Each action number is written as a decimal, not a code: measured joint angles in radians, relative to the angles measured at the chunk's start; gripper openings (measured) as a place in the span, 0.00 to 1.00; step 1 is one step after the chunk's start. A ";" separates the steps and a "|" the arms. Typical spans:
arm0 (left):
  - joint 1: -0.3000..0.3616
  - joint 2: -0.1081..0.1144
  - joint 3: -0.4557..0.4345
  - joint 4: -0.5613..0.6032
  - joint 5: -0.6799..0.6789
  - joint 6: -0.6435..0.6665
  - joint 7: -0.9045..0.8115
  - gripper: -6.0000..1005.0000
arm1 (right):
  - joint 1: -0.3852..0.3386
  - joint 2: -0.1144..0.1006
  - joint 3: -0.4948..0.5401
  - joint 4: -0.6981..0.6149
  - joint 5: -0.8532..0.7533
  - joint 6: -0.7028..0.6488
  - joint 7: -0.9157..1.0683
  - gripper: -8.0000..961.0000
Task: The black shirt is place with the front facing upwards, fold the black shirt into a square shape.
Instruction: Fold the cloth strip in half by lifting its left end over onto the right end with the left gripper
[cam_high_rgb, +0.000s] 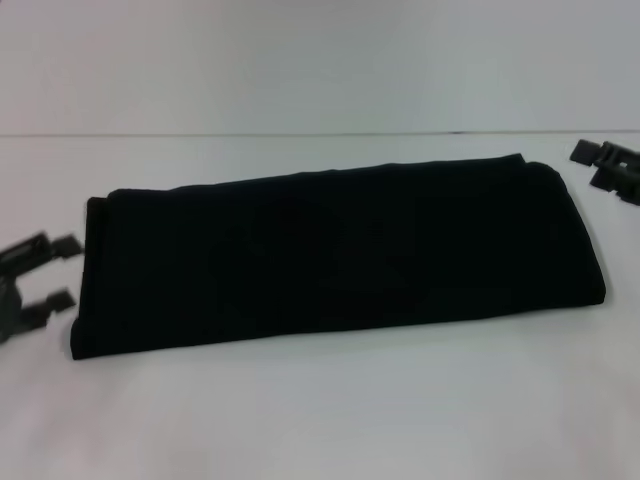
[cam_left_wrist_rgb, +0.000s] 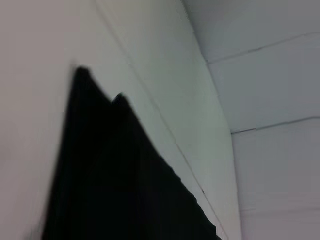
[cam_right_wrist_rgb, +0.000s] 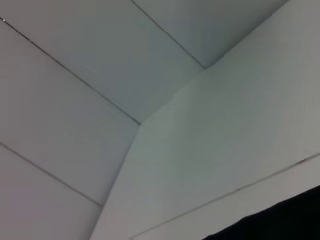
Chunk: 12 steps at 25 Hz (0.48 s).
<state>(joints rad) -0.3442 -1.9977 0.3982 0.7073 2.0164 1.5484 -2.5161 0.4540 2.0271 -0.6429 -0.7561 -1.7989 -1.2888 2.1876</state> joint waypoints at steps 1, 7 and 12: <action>0.013 -0.003 -0.007 -0.008 0.002 0.006 -0.012 0.80 | -0.002 0.003 0.002 0.013 0.006 -0.006 -0.013 0.78; 0.040 -0.021 -0.007 -0.056 0.048 -0.037 -0.058 0.89 | 0.013 0.001 0.020 0.041 0.012 -0.009 -0.052 0.86; 0.038 -0.022 -0.005 -0.106 0.071 -0.068 -0.073 0.89 | 0.020 -0.003 0.033 0.046 0.014 -0.016 -0.065 0.86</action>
<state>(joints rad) -0.3064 -2.0196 0.3927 0.6016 2.0879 1.4805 -2.5893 0.4738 2.0243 -0.6103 -0.7106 -1.7845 -1.3049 2.1224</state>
